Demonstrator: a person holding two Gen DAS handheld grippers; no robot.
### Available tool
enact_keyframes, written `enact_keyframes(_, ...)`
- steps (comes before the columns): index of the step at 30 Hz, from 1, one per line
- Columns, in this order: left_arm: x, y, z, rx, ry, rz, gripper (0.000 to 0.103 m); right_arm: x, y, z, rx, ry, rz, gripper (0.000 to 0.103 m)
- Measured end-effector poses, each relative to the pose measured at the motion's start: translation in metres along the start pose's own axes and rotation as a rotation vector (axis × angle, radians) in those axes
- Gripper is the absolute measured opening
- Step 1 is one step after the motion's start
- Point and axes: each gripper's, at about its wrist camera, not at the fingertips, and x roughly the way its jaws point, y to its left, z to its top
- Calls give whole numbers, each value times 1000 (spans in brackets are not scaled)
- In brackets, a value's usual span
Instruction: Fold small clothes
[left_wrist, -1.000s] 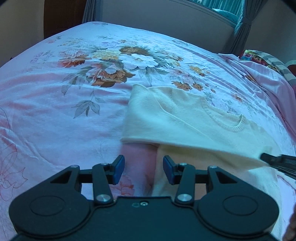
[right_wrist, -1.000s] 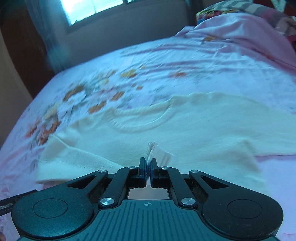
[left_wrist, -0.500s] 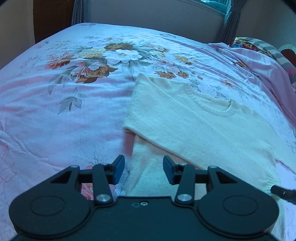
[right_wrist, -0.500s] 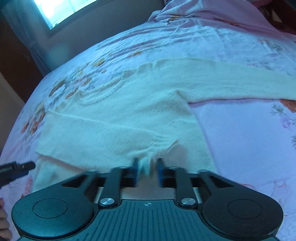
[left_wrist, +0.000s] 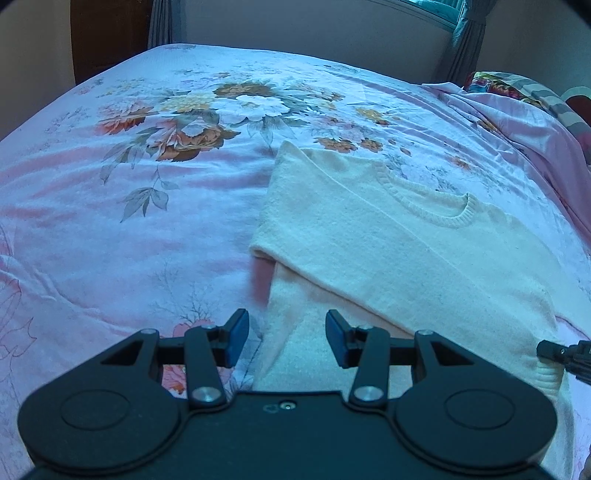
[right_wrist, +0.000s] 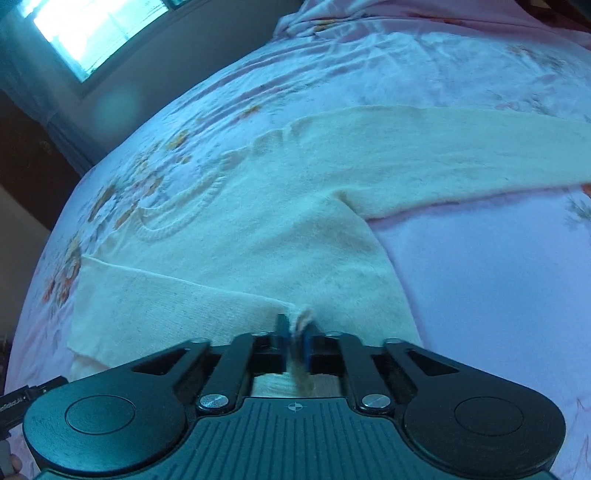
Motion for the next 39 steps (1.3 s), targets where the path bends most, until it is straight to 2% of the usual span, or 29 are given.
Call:
enact_keyframes(7,4,-2,2,-13,-8,3,43,-14,3,32,-83,-147,-24,4)
enact_keyframes(10,8,-3,2,-14,-6,3,43,0,-15,35,-71,-121,-102,4)
enact_keyframes(13,12,-5,1,-6,4,10,43,16,-32,33,-30,-24,-83,4)
enact_keyframes(15,13,-5,3,-4,4,12,43,9,-33,32,-27,-38,-67,4)
enact_keyframes(18,11,-7,11,-6,-7,5,43,1,-33,29,16,-10,-12,4)
enact_keyframes(21,11,-12,22,-1,-18,-24,43,-4,-31,23,28,-1,-3,4)
enact_keyframes(23,13,-17,26,-8,-14,-37,44,-4,-29,23,14,1,-20,4)
enact_keyframes(25,19,-19,28,-6,-17,-13,45,-3,-28,23,-4,-16,-63,4)
enact_keyframes(30,41,-10,34,-38,8,18,45,1,-25,22,-15,3,-68,4)
enact_keyframes(32,55,-6,36,-42,40,14,40,0,-25,25,21,10,-34,4)
enact_keyframes(33,63,-2,36,-57,65,21,26,-2,-25,27,52,7,-3,4)
enact_keyframes(34,66,4,36,-83,64,31,17,-6,-24,30,71,-4,19,4)
enact_keyframes(36,67,17,35,-123,55,29,15,-12,-21,33,75,-24,51,4)
enact_keyframes(39,65,21,30,-100,42,57,14,4,-19,27,2,2,-108,4)
